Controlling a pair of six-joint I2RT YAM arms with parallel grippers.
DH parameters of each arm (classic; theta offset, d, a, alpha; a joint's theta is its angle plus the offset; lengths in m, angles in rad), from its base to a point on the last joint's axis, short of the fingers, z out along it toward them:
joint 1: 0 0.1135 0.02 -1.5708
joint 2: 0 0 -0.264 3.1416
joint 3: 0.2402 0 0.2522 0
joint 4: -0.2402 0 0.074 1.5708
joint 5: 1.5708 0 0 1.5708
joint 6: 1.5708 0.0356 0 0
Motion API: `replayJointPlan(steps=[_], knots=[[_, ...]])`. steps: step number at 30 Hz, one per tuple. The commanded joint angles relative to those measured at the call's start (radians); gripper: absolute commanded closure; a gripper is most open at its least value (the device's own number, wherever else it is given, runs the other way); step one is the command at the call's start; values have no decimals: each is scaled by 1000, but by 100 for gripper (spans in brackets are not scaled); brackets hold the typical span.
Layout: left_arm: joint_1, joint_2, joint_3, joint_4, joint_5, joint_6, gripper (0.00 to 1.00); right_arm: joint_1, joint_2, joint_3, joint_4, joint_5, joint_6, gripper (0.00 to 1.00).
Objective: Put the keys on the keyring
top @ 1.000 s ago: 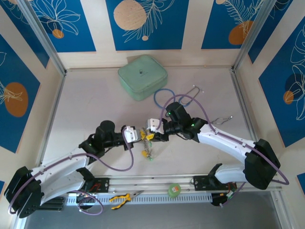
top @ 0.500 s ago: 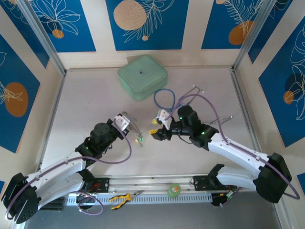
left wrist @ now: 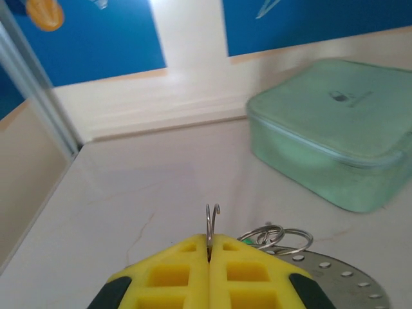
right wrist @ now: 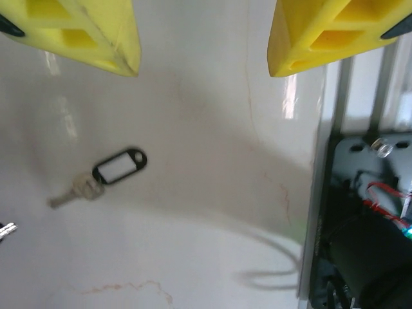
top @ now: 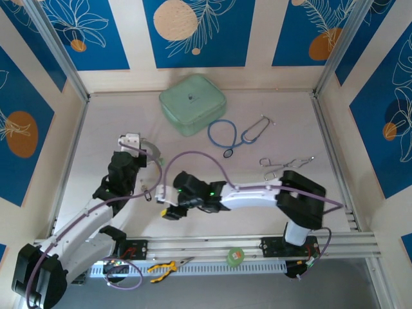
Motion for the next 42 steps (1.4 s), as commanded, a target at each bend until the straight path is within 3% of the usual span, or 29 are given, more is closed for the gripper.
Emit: replayJointPlan(steps=[1, 4, 13, 16, 19, 32, 42], knots=[[51, 4, 22, 63, -37, -116, 100, -5, 104, 133, -31, 91, -39, 45], [95, 15, 18, 74, -45, -144, 100, -11, 186, 238, -94, 99, 70, 46], [168, 76, 65, 101, -36, -254, 100, -66, 424, 605, -507, 168, 753, 47], [172, 96, 77, 106, -32, -251, 100, -101, 489, 679, -550, 62, 891, 48], [173, 106, 81, 114, -30, -246, 100, -100, 487, 649, -474, 64, 918, 45], [173, 102, 78, 114, -3, -261, 100, -101, 589, 783, -509, 4, 906, 41], [173, 89, 70, 101, 9, -275, 100, -87, 682, 913, -590, 51, 897, 55]])
